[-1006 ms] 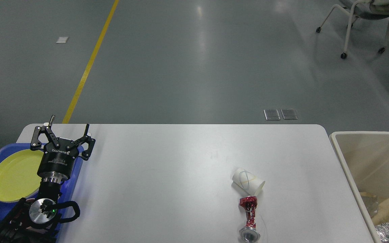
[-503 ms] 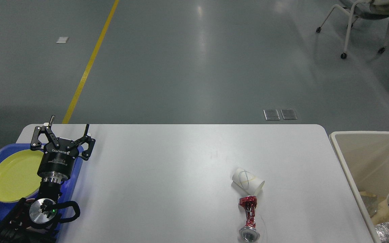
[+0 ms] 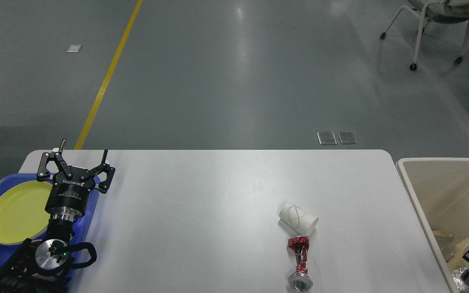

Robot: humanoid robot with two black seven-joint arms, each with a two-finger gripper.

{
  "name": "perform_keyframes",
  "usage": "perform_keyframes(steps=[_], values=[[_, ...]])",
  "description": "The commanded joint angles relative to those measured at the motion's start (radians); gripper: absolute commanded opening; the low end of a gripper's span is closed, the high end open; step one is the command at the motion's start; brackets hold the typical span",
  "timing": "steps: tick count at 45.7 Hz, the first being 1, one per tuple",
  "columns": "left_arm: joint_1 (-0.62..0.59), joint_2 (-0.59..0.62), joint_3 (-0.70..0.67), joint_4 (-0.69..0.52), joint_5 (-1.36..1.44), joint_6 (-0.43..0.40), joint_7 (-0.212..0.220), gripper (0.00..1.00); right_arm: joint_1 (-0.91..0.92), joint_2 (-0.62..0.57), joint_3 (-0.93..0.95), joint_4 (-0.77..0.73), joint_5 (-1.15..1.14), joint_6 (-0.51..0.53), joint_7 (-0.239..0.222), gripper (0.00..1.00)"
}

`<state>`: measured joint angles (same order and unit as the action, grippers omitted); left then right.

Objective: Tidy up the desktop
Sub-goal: 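Raise the right gripper out of the bin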

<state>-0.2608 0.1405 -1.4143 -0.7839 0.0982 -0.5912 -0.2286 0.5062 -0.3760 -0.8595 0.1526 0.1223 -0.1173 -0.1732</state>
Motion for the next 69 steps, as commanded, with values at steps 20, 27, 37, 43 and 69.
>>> perform_keyframes(steps=[20, 27, 37, 43, 69], values=[[0.0, 0.001, 0.0, 0.0, 0.0, -0.001, 0.0, 0.96, 0.035, 0.016, 0.003, 0.021, -0.001, -0.097, 0.001, 1.0], [0.0, 0.001, 0.0, 0.0, 0.0, 0.001, 0.0, 0.97, 0.156, -0.059, -0.01, 0.131, -0.01, -0.071, 0.003, 1.0], [0.0, 0.001, 0.0, 0.0, 0.0, -0.001, 0.002, 0.96, 0.527, -0.214, -0.188, 0.542, -0.124, -0.065, 0.001, 1.0], [0.0, 0.001, 0.0, 0.0, 0.0, 0.001, 0.002, 0.96, 0.837, -0.213, -0.392, 0.839, -0.132, -0.053, -0.012, 1.0], [0.0, 0.001, 0.0, 0.0, 0.0, -0.001, 0.0, 0.96, 1.844, 0.126, -0.455, 1.222, -0.118, 1.064, -0.009, 1.0]])
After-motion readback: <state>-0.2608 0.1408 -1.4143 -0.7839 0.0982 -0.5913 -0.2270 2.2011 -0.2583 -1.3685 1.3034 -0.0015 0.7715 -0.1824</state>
